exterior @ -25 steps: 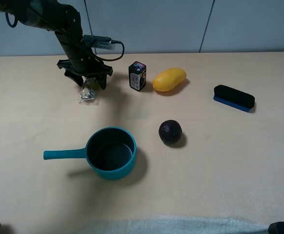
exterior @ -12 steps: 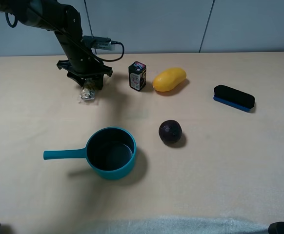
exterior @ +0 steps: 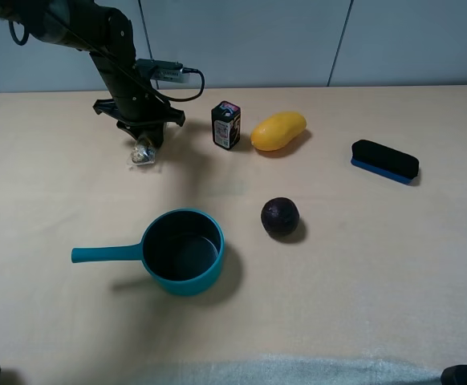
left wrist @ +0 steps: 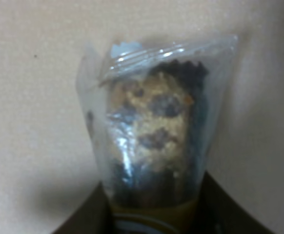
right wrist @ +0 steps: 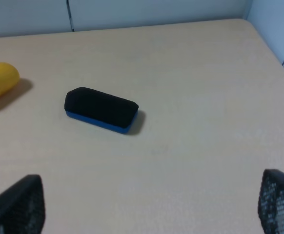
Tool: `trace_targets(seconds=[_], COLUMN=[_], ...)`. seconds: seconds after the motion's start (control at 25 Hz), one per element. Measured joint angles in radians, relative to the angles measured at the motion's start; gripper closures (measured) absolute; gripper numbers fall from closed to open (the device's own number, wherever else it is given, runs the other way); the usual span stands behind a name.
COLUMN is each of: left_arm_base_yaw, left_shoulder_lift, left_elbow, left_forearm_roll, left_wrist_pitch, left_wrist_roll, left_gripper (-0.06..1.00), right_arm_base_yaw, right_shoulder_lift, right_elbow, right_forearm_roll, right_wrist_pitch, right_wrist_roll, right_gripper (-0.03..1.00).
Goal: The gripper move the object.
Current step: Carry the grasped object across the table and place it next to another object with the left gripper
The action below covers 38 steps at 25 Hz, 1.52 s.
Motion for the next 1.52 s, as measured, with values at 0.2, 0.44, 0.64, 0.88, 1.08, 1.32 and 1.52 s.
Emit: trace_targets(seconds=[0.2, 0.44, 0.64, 0.88, 1.08, 1.32, 1.52], left_arm_base_yaw=[0.000, 0.000, 0.000, -0.005, -0.027, -0.056, -0.087], left_shoulder_lift=[0.000, 0.000, 0.000, 0.000, -0.002, -0.002, -0.002], left_elbow=[-0.003, -0.003, -0.006, -0.063, -0.144, -0.253, -0.351], left_forearm_roll=[-0.001, -0.001, -0.002, 0.000, 0.000, 0.005, 0.020], left_wrist_pitch=[0.004, 0.008, 0.015, 0.085, 0.142, 0.240, 0.319], left_wrist_roll=[0.000, 0.000, 0.000, 0.000, 0.000, 0.000, 0.000], left_gripper=[0.70, 0.70, 0.70, 0.71, 0.71, 0.71, 0.71], right_arm_base_yaw=[0.000, 0.000, 0.000, 0.000, 0.000, 0.000, 0.000], right_shoulder_lift=[0.000, 0.000, 0.000, 0.000, 0.000, 0.000, 0.000], right_elbow=[0.000, 0.000, 0.000, 0.000, 0.000, 0.000, 0.000], right_forearm_roll=[0.000, 0.000, 0.000, 0.000, 0.000, 0.000, 0.000], right_wrist_pitch=[0.000, 0.000, 0.000, 0.000, 0.000, 0.000, 0.000], right_wrist_roll=[0.000, 0.000, 0.000, 0.000, 0.000, 0.000, 0.000], right_gripper=[0.31, 0.31, 0.31, 0.31, 0.31, 0.31, 0.31])
